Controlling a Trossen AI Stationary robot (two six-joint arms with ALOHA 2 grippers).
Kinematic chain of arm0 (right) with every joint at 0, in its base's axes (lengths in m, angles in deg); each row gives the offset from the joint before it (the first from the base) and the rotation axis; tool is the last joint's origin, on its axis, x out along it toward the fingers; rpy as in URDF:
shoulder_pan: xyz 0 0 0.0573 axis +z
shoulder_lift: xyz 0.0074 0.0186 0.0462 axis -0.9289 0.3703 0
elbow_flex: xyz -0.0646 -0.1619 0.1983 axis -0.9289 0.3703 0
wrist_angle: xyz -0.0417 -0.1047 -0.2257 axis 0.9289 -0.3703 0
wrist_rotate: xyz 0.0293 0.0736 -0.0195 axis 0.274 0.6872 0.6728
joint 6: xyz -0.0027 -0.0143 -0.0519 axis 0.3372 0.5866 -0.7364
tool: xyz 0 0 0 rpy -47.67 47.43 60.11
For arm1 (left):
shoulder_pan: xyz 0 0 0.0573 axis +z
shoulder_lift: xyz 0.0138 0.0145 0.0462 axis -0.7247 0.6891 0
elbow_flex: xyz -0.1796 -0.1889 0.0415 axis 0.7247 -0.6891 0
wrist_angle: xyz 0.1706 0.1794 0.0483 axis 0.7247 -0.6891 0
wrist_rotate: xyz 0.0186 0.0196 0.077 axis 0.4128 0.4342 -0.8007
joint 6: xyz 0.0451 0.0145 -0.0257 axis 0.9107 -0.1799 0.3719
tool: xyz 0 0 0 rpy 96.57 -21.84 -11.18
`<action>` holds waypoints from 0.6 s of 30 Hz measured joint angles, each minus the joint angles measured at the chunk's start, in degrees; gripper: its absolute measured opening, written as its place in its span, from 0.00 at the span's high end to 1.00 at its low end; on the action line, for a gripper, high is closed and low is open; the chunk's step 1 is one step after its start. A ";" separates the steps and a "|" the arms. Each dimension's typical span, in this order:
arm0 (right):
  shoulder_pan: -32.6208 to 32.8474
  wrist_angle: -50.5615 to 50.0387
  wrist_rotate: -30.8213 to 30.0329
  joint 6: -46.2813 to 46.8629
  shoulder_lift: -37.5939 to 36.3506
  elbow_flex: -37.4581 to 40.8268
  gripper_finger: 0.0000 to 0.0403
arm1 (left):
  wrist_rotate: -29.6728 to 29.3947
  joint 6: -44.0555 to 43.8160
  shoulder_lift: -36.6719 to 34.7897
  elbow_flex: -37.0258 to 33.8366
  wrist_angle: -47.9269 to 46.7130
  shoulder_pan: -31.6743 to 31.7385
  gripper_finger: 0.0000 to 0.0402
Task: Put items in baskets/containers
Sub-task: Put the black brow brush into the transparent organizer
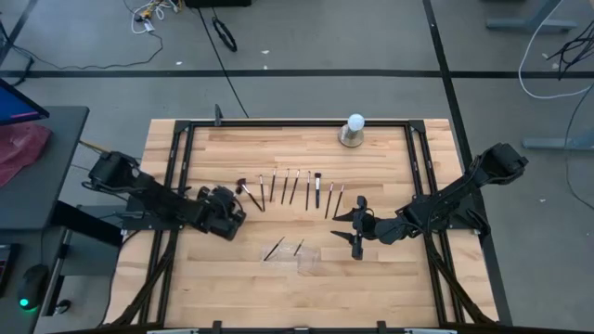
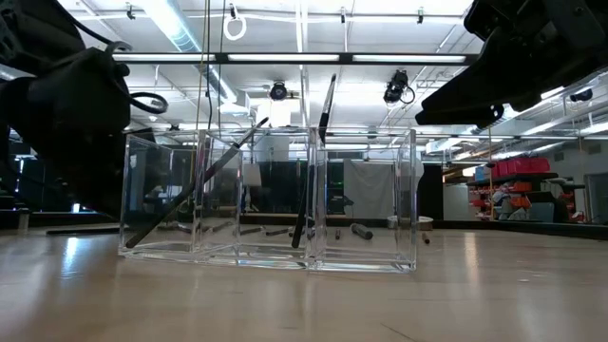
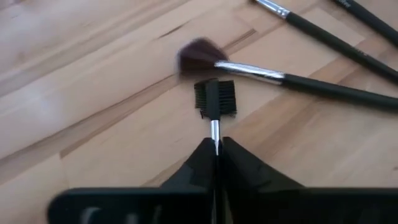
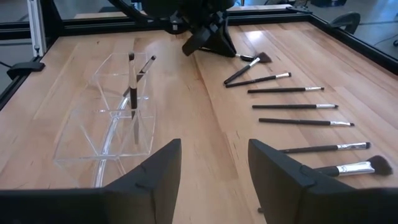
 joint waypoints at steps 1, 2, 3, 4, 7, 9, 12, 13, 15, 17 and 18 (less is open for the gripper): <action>0.01 -0.09 0.00 0.00 0.00 0.00 0.53 | -0.07 -0.06 0.02 -0.02 -0.30 -0.48 0.96; 0.00 -0.16 0.00 -0.02 0.00 0.00 0.53 | -0.13 -0.33 0.04 -0.06 -0.65 -0.88 0.96; 0.00 -0.16 0.00 -0.02 0.00 0.00 0.53 | -0.11 -0.99 -0.08 -0.09 -1.18 -1.34 0.96; 0.02 -0.17 0.00 0.00 0.00 0.00 0.53 | 0.05 -1.80 -0.30 -0.11 -2.06 -1.77 0.96; 0.01 -0.35 0.00 -0.01 0.00 0.00 0.53 | 0.04 -4.42 -0.96 -0.24 -5.22 -2.75 0.97; 0.00 -0.34 0.00 -0.01 0.00 0.00 0.53 | 0.24 -4.99 -1.85 -0.43 -6.91 -3.31 0.97; 0.00 -0.32 0.00 0.00 0.00 0.00 0.53 | 1.36 -5.96 -3.41 -0.32 -9.49 -3.43 0.97; 0.01 -0.32 0.01 0.00 0.00 0.00 0.53 | 1.96 -6.04 -4.00 -0.03 -10.88 -3.42 0.98; 0.01 -0.15 0.00 0.00 0.00 0.00 0.53 | 3.23 -6.04 -5.13 1.06 -14.03 -3.30 0.98; 0.02 -0.11 0.00 0.00 0.00 0.00 0.53 | 4.78 -5.80 -6.08 2.77 -18.57 -3.24 0.99; 0.01 -0.04 0.00 -0.01 0.00 0.00 0.53 | 6.14 -5.80 -6.53 3.82 -21.15 -3.24 0.99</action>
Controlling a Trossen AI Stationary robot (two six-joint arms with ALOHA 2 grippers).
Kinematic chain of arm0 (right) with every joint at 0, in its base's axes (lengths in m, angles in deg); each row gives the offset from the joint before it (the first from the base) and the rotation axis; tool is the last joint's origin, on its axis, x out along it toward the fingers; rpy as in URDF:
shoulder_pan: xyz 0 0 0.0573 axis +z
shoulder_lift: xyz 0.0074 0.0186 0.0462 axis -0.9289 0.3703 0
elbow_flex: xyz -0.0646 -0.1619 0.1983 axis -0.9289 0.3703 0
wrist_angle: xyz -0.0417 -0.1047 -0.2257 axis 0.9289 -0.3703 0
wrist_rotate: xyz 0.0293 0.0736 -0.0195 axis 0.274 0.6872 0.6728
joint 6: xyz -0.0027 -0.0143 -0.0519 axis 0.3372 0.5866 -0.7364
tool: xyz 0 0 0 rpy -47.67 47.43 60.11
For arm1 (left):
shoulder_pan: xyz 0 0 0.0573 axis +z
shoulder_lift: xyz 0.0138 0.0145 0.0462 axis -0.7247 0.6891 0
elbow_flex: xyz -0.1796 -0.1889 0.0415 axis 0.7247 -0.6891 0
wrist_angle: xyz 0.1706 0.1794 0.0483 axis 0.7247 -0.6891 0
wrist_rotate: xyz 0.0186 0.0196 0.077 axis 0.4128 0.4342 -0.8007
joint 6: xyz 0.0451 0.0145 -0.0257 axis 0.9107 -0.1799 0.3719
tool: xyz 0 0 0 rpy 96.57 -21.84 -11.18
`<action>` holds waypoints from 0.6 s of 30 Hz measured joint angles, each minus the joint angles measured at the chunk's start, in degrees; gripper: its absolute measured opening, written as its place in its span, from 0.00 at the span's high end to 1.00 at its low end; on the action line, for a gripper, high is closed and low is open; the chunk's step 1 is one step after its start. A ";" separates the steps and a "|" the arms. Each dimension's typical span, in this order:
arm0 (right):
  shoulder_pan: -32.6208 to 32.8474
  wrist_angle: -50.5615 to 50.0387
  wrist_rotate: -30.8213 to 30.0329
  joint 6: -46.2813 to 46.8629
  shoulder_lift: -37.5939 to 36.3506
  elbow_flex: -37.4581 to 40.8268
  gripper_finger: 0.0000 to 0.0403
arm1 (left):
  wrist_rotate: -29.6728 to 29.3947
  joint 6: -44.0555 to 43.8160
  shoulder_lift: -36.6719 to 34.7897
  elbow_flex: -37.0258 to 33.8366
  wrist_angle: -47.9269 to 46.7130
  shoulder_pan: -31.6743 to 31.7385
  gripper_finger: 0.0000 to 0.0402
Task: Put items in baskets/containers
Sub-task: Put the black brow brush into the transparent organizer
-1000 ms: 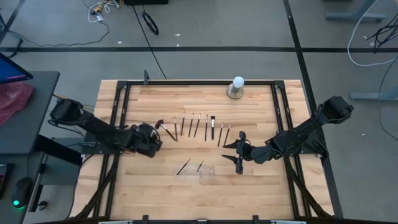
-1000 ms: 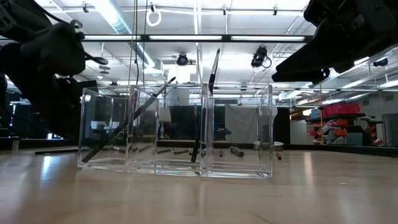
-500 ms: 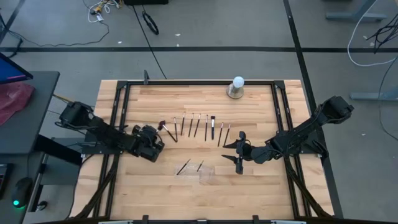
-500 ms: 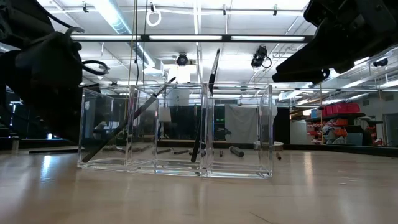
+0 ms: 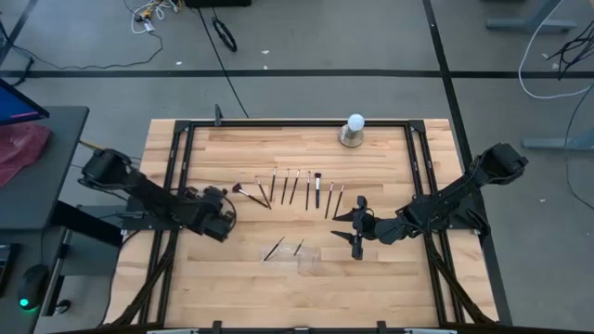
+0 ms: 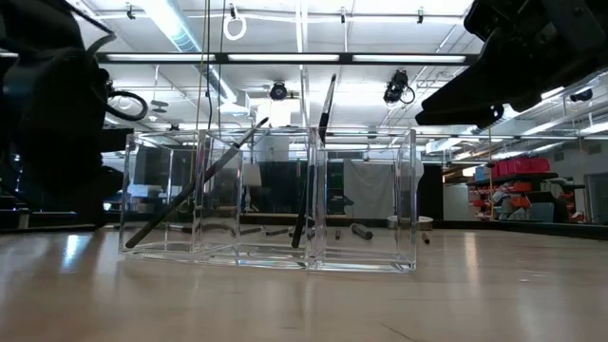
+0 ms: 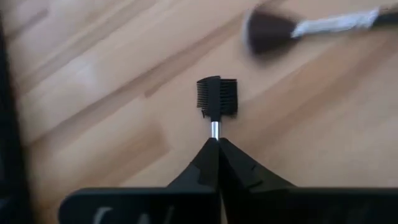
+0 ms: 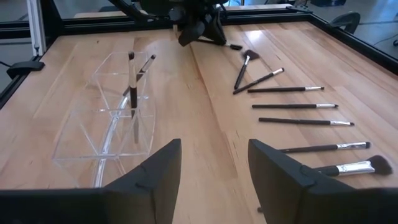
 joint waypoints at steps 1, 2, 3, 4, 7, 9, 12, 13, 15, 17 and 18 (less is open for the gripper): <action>-0.01 0.09 0.00 0.00 0.00 0.00 0.53 | 1.41 -0.03 -0.27 1.27 -2.26 0.02 1.00; -0.01 0.09 0.00 0.01 0.00 0.00 0.53 | 2.15 -0.05 -0.47 2.62 -4.71 0.02 1.00; 0.00 0.09 0.01 0.00 0.00 0.00 0.53 | 2.74 -0.05 -0.55 4.05 -6.97 0.15 1.00; 0.00 0.08 0.00 0.00 0.00 0.00 0.53 | 3.48 -0.07 -0.55 5.28 -9.16 0.30 1.00; 0.01 0.07 0.00 -0.01 0.00 0.00 0.53 | 3.55 0.69 -0.55 8.21 -13.44 0.62 1.00; -0.01 0.09 0.00 -0.01 0.00 0.00 0.53 | 2.55 2.09 -0.55 9.52 -12.96 0.63 1.00; 0.00 0.05 0.00 -0.01 0.00 0.00 0.53 | 2.67 2.55 -0.57 10.13 -13.29 0.62 0.99; -0.01 0.05 0.00 -0.01 0.00 0.00 0.53 | 2.88 2.55 -0.57 10.08 -13.26 0.61 0.98; 0.00 0.03 0.00 -0.01 0.00 0.00 0.53 | 3.15 2.32 -0.57 9.60 -13.12 0.57 0.94; 0.00 0.01 0.00 -0.01 0.00 0.00 0.53 | 3.48 0.95 -0.84 8.68 -13.14 0.37 0.88; 0.01 -0.02 0.00 -0.01 0.00 0.00 0.53 | 3.39 -0.09 -1.24 8.07 -13.08 0.09 0.85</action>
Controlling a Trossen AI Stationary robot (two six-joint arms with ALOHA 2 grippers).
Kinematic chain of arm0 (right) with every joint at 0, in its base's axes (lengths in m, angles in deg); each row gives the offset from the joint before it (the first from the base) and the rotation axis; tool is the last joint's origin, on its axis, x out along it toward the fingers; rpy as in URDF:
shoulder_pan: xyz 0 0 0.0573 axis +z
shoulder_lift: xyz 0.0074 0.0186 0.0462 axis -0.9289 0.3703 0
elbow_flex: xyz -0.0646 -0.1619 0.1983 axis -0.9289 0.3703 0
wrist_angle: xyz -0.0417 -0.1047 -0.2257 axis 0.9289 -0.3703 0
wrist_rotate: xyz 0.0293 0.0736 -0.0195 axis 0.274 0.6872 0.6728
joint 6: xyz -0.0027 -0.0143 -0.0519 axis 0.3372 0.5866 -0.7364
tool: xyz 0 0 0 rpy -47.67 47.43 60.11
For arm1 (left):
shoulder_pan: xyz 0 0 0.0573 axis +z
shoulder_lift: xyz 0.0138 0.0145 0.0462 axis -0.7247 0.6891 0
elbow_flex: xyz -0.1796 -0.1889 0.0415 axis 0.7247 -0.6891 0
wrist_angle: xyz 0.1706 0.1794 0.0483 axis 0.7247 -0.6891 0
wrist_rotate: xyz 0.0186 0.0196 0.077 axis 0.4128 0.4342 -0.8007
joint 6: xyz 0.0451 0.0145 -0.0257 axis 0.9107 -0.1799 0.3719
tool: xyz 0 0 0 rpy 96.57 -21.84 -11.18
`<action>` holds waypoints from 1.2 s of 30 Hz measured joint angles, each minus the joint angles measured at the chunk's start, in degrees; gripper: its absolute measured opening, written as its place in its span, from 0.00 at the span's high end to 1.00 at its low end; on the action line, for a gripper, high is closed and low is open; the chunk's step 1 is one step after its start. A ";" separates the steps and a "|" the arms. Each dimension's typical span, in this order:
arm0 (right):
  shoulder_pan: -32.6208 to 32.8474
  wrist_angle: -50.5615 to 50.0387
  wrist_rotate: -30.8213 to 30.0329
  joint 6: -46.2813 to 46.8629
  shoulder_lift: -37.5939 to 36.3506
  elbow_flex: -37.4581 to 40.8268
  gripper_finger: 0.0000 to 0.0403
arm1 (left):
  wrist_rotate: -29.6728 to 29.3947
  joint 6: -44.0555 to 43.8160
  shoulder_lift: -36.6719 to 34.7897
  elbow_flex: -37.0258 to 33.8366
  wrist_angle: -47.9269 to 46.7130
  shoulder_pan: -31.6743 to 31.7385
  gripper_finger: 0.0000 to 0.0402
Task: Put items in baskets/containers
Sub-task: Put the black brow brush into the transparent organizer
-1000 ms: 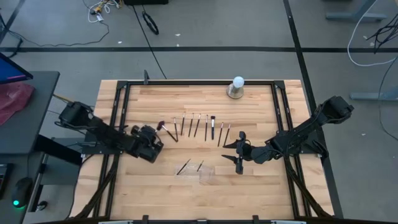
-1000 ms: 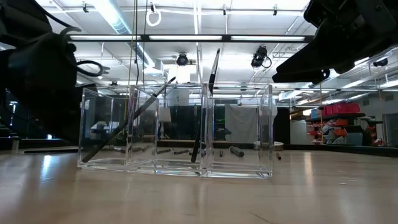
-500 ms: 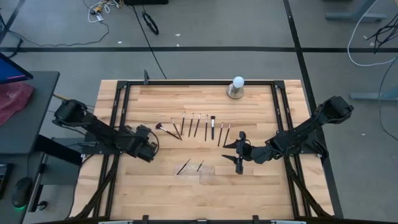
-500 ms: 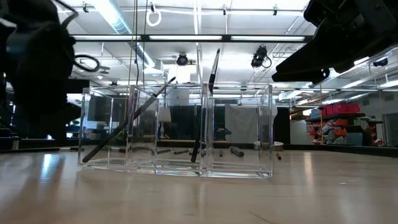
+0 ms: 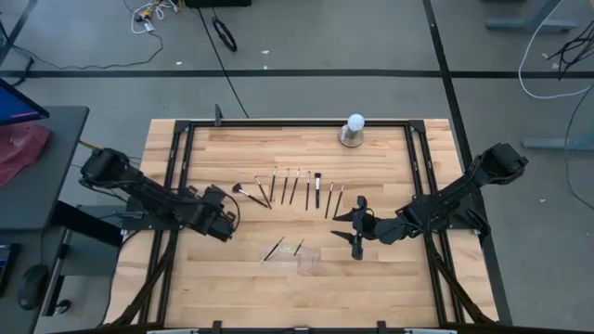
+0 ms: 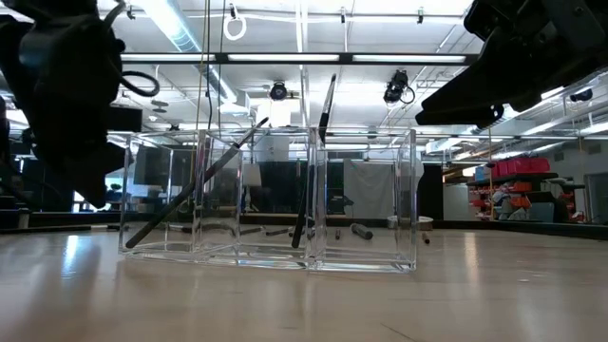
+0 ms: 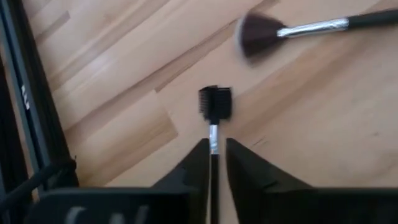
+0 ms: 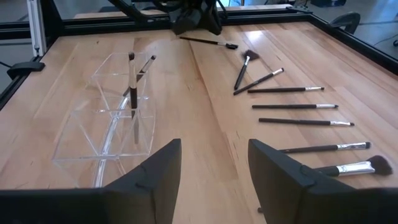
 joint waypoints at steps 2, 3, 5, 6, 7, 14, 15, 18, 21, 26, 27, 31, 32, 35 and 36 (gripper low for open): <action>-0.02 -0.16 0.00 0.00 0.00 0.00 0.53 | -0.05 -2.76 -0.25 -1.54 0.13 -0.52 0.76; -0.02 -0.27 0.00 0.00 0.00 0.00 0.53 | 0.03 -4.61 -0.69 -2.54 0.15 -0.86 0.71; -0.01 -0.31 0.00 0.00 0.00 0.00 0.53 | -0.15 -9.06 -2.15 -4.46 0.52 -1.73 0.62; -0.02 -0.28 0.00 0.00 0.00 0.00 0.53 | -0.26 -10.82 -2.65 -5.50 0.85 -2.12 0.58; -0.02 -0.18 0.00 0.00 0.00 0.00 0.53 | -0.03 -12.15 -3.42 -6.41 1.74 -2.60 0.54; 0.00 0.10 -0.05 -0.01 0.00 0.00 0.53 | -2.27 -14.04 -6.23 -10.99 7.09 -3.66 0.52; -0.02 0.15 -0.07 0.00 0.00 0.00 0.53 | -2.46 -14.92 -6.22 -11.99 8.30 -3.72 0.53; 0.00 0.12 -0.12 0.00 0.00 0.00 0.53 | -3.98 -15.10 -6.25 -15.16 14.10 -3.97 0.58; -0.02 0.11 -0.13 0.00 0.00 0.00 0.53 | -5.84 -15.16 -6.31 -16.92 18.55 -4.73 0.61; 0.00 0.11 -0.11 -0.02 0.00 0.00 0.53 | -6.18 -15.38 -6.18 -17.16 19.56 -7.01 0.69; 0.00 0.11 -0.11 -0.02 0.00 0.00 0.53 | -6.31 -15.41 -6.19 -17.20 20.01 -7.36 0.72; -0.02 0.11 -0.09 -0.04 0.00 0.00 0.53 | -7.36 -15.27 -6.08 -17.31 23.06 -8.94 0.87; -0.02 0.09 -0.09 -0.04 0.00 0.00 0.53 | -7.76 -15.23 -6.08 -17.54 24.13 -9.21 0.92; -0.01 0.09 0.02 -0.09 0.00 0.00 0.53 | -9.32 -15.43 -6.19 -18.99 28.15 -9.81 0.97; -0.02 0.09 0.06 -0.20 0.00 0.00 0.53 | -9.89 -15.91 -6.18 -19.45 29.74 -10.03 0.96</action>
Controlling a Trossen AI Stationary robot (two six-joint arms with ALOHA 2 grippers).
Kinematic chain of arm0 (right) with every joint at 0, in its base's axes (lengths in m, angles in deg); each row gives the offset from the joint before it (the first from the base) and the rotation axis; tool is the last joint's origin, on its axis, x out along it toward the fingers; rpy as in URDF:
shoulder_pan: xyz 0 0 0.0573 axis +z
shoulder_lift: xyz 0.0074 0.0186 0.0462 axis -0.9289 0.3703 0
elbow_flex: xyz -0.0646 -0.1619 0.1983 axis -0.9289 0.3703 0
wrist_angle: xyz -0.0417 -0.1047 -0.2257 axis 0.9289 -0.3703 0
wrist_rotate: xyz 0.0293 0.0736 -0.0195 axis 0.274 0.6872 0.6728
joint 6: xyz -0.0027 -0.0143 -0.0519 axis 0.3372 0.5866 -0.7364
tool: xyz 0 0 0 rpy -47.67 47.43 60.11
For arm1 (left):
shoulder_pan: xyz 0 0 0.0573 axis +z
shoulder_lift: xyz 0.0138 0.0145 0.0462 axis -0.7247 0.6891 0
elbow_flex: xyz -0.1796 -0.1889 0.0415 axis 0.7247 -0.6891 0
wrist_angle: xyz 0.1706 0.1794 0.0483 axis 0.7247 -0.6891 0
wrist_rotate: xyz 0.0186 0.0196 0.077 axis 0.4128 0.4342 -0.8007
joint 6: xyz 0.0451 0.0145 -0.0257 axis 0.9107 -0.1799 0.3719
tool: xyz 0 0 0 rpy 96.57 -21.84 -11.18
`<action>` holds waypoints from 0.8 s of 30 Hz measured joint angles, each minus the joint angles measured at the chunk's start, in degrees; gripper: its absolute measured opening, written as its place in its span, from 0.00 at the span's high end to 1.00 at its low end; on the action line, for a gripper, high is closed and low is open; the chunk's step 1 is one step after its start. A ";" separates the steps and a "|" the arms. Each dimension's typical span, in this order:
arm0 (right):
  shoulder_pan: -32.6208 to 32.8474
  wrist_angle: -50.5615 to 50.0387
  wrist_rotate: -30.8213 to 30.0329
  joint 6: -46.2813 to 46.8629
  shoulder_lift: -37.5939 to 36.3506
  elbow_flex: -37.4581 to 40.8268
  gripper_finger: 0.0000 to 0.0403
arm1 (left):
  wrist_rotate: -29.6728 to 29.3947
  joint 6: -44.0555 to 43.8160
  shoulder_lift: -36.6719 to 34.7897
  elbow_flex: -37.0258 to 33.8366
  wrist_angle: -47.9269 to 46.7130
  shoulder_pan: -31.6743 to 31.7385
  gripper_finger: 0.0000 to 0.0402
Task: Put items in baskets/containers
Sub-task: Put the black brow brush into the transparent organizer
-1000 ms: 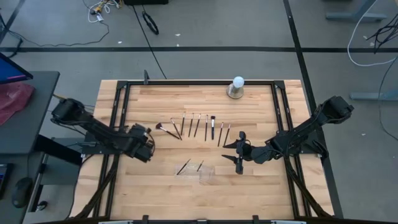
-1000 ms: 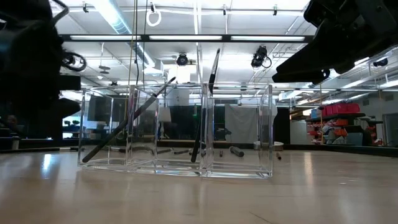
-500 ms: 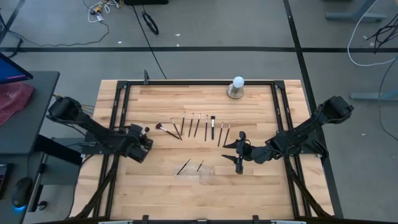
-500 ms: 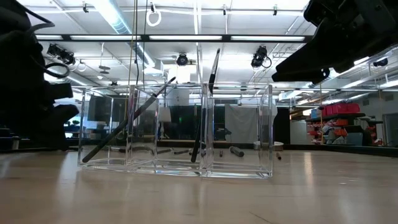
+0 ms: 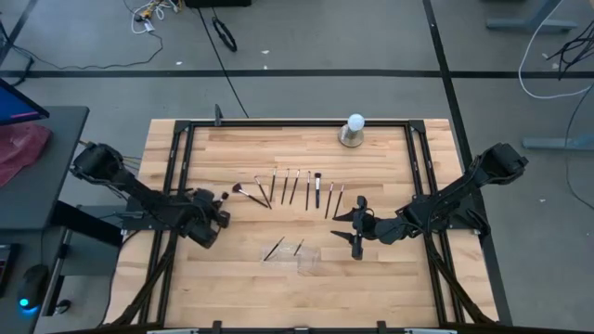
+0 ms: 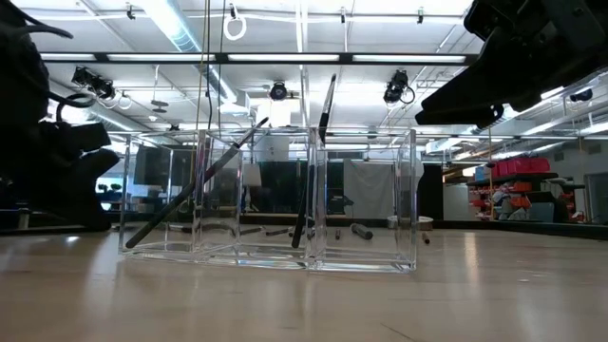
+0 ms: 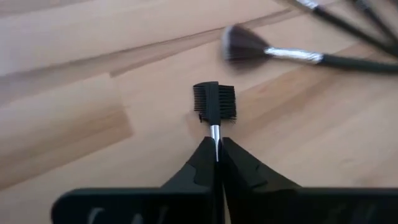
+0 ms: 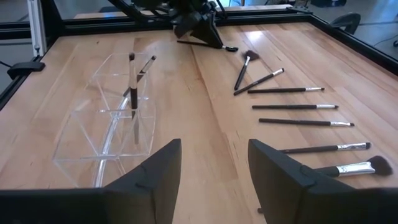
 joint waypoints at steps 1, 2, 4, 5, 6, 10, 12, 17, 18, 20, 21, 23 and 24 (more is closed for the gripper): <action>0.00 0.00 -0.02 -0.05 0.00 0.00 0.53 | -0.69 -0.39 0.03 -0.45 1.89 -0.22 0.95; 0.00 0.00 0.01 -0.10 0.00 0.00 0.53 | -1.27 -0.36 0.06 -0.68 3.62 -0.39 0.95; -0.01 0.00 -0.02 -0.13 0.00 0.00 0.53 | -1.87 1.00 0.14 -0.81 7.45 -0.53 0.95; 0.00 0.00 -0.02 -0.13 0.00 0.00 0.53 | -1.82 2.30 0.14 -0.81 9.57 -0.53 0.95; 0.02 0.00 -0.02 -0.13 0.00 0.00 0.53 | -1.71 3.47 0.16 -0.81 11.76 -0.55 0.97; 0.01 0.00 -0.02 -0.11 0.00 0.00 0.53 | -2.29 9.26 0.14 -0.68 19.19 -0.60 0.99; -0.01 0.00 -0.02 -0.09 0.00 0.00 0.53 | -4.34 11.96 0.16 -0.72 21.51 -0.57 0.99; 0.00 -0.01 -0.02 -0.06 0.00 0.00 0.53 | -8.24 15.91 0.16 -0.70 24.08 -0.55 0.99; -0.01 0.00 -0.02 -0.04 0.00 0.00 0.53 | -8.43 16.64 0.16 -0.70 24.64 -0.62 0.99; 0.00 -0.02 -0.02 0.01 0.00 0.00 0.53 | -8.55 19.22 0.16 -0.58 25.86 -1.50 0.99; 0.00 0.00 -0.03 0.16 0.00 0.00 0.53 | -8.59 20.84 0.16 0.01 25.89 -2.39 0.99; 0.01 -0.02 -0.03 0.46 0.00 0.00 0.53 | -8.74 24.70 0.16 2.22 25.85 -4.48 0.99; 0.02 0.00 -0.04 0.52 0.00 0.00 0.53 | -8.96 26.76 0.16 3.63 25.51 -5.55 1.00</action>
